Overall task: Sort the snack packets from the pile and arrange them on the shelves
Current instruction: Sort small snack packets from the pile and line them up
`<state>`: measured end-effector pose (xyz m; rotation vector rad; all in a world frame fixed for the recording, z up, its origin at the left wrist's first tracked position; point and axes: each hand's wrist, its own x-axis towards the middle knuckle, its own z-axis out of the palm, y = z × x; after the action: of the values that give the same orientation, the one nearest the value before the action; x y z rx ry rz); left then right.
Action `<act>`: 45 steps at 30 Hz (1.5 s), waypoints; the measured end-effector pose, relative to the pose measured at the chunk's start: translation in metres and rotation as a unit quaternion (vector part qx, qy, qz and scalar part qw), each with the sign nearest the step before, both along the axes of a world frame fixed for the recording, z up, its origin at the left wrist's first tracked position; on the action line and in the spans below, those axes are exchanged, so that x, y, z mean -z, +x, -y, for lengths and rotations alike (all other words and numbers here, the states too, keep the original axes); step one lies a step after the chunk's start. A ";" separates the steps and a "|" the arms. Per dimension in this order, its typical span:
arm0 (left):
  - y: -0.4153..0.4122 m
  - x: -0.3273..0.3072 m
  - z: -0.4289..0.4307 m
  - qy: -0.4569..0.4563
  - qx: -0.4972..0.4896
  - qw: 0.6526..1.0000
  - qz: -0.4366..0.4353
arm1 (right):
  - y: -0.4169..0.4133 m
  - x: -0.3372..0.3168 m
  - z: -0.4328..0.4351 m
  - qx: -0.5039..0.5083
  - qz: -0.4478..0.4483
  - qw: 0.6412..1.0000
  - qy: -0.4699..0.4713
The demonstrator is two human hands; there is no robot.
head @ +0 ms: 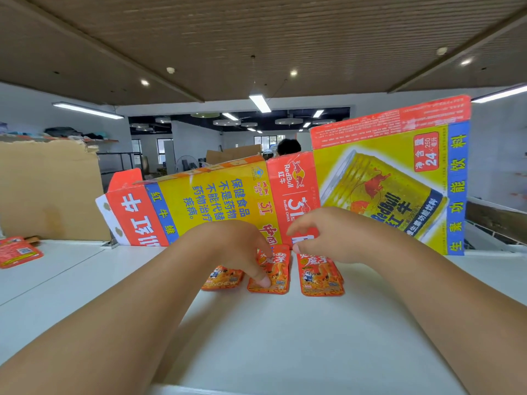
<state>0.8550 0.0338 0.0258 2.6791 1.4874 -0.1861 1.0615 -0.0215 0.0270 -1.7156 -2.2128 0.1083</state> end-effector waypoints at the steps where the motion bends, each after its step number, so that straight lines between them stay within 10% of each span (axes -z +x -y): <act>1: 0.000 0.001 -0.001 0.004 -0.001 1.000 0.002 | 0.000 0.000 0.001 0.004 0.000 1.000 -0.005; 30: 0.001 0.006 -0.010 0.027 0.004 0.999 0.020 | 0.013 0.001 0.006 0.060 0.131 0.980 -0.135; 45: -0.014 -0.018 0.010 0.202 0.085 0.962 0.166 | -0.024 -0.040 0.025 0.029 0.070 0.996 0.046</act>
<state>0.8413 0.0234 0.0440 2.9436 1.3056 0.5936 1.0379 -0.0462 0.0674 -1.7851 -2.2256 -0.1300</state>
